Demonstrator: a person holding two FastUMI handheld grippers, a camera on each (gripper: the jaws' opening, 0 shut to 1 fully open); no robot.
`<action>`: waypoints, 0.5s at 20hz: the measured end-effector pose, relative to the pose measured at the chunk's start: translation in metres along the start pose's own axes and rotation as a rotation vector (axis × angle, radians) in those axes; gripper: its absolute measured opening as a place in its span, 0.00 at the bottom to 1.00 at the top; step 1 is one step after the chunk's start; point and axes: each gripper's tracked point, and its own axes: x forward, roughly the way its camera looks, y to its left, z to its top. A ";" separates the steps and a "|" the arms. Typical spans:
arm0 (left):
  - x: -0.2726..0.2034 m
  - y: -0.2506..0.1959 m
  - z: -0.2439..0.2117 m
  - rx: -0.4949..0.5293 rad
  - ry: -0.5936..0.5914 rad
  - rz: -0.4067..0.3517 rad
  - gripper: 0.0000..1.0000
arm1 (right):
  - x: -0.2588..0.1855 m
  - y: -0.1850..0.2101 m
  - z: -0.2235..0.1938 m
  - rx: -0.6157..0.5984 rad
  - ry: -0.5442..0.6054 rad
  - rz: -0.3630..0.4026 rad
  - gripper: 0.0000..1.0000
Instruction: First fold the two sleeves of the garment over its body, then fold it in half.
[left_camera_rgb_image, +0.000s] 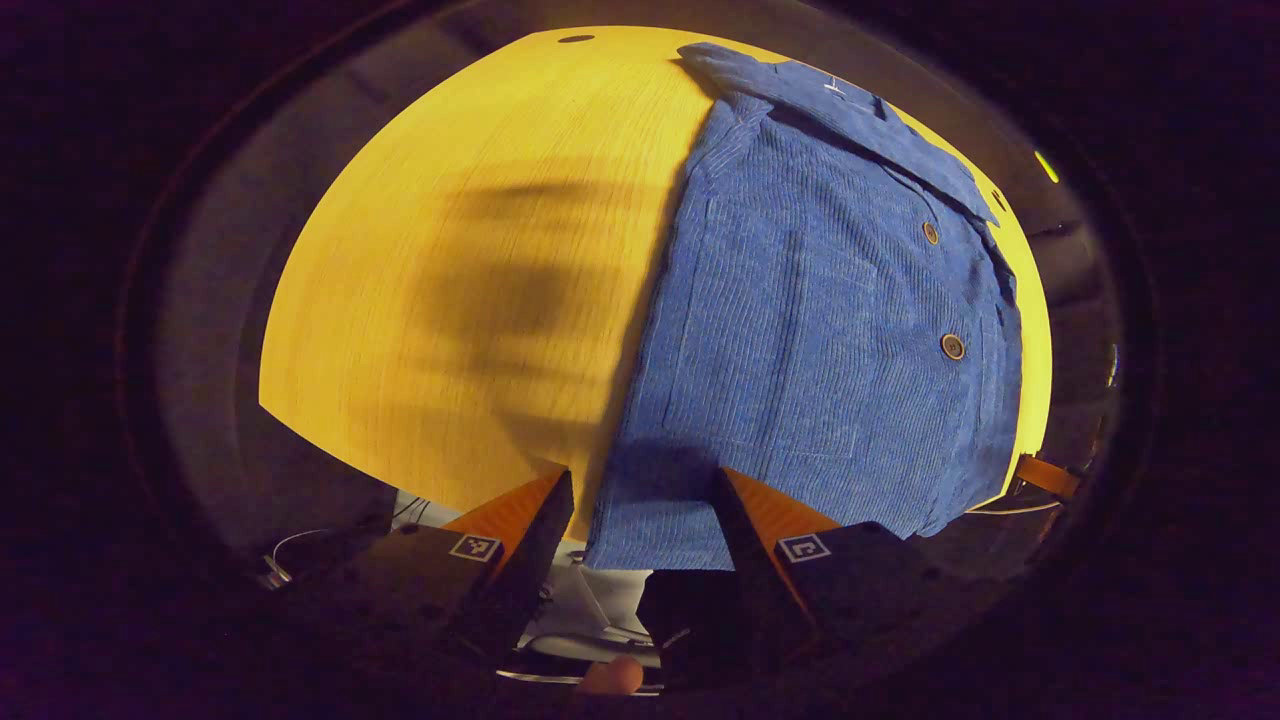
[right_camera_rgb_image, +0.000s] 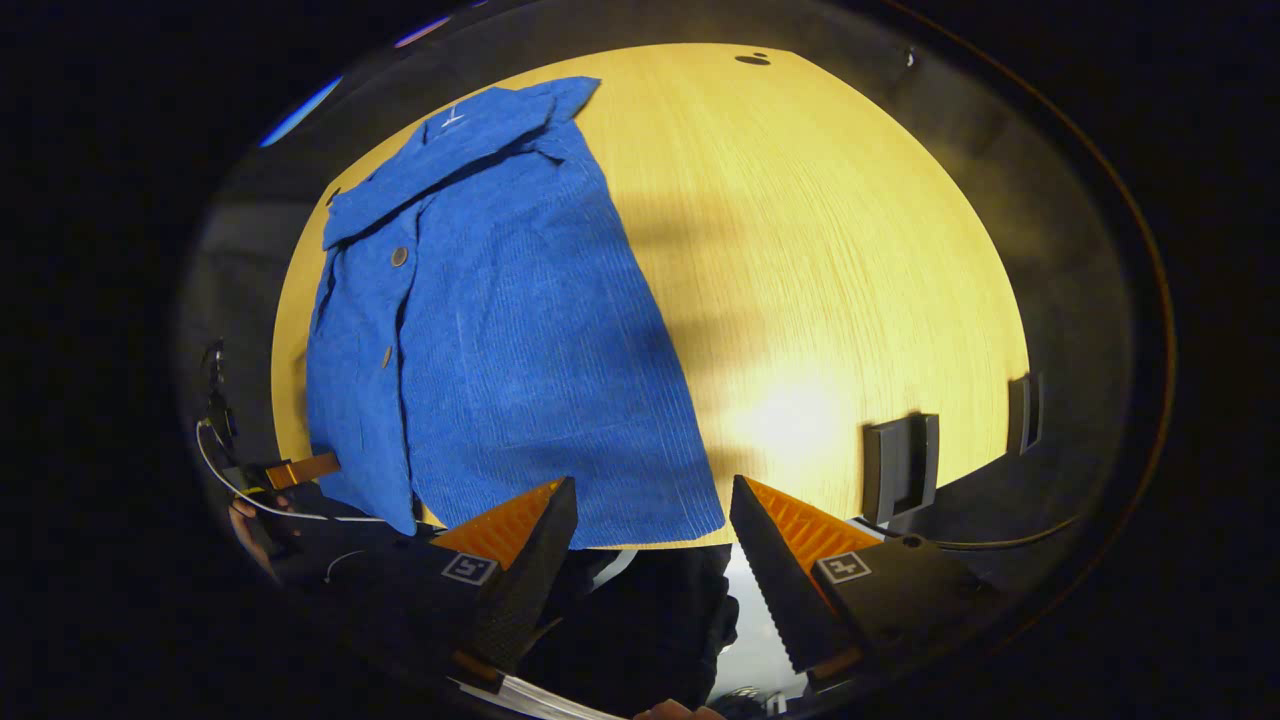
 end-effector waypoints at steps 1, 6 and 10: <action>0.000 0.003 -0.001 0.008 0.015 0.020 0.83 | 0.003 -0.003 -0.003 0.022 0.020 -0.002 0.99; 0.000 -0.006 -0.007 0.033 0.050 0.030 0.84 | 0.019 -0.019 -0.008 0.083 0.070 -0.020 0.99; 0.002 -0.015 -0.006 0.085 0.045 0.065 0.83 | 0.028 -0.024 -0.008 0.061 0.082 -0.046 1.00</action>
